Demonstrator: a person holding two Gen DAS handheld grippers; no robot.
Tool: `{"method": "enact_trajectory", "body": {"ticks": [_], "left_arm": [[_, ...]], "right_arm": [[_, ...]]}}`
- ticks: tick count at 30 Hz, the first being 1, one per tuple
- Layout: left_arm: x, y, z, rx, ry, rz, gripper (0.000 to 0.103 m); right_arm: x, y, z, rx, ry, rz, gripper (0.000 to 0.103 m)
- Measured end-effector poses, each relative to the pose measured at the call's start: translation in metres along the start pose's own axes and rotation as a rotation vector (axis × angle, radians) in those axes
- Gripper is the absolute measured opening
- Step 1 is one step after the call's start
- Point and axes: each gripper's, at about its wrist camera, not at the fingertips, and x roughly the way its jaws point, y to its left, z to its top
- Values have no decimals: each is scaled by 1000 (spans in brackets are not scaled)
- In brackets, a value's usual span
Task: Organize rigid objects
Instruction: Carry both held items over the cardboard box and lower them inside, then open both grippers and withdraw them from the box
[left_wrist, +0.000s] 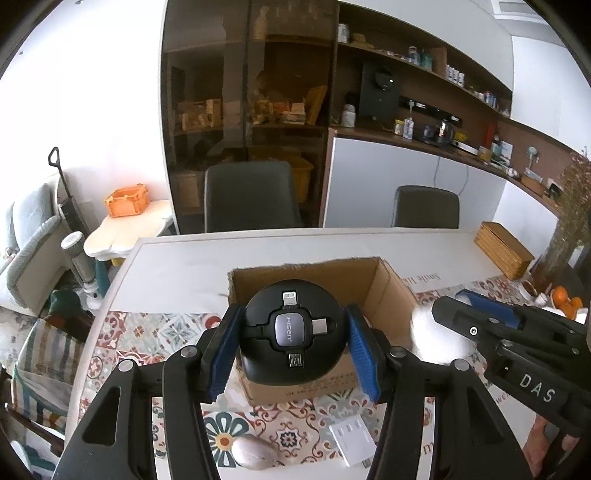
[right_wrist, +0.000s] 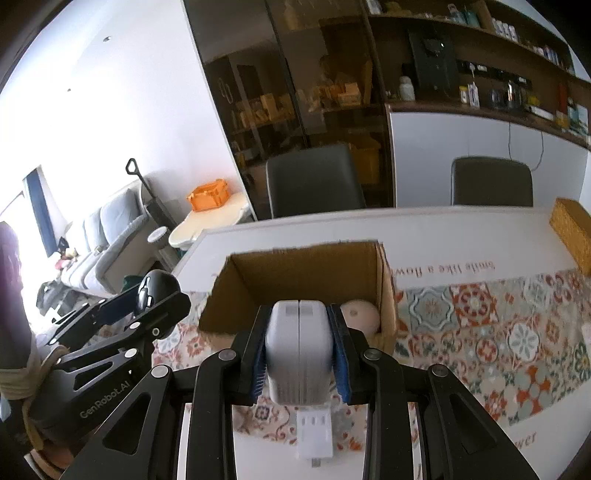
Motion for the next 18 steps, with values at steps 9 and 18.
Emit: {"method": "enact_trajectory", "body": {"ticks": [9, 18], "left_arm": [[28, 4, 19, -6, 35, 23, 55], [74, 6, 23, 16, 146, 36, 55]], "right_arm": [[22, 0, 26, -39, 0, -3, 30], [63, -6, 35, -39, 80, 1, 30]]}}
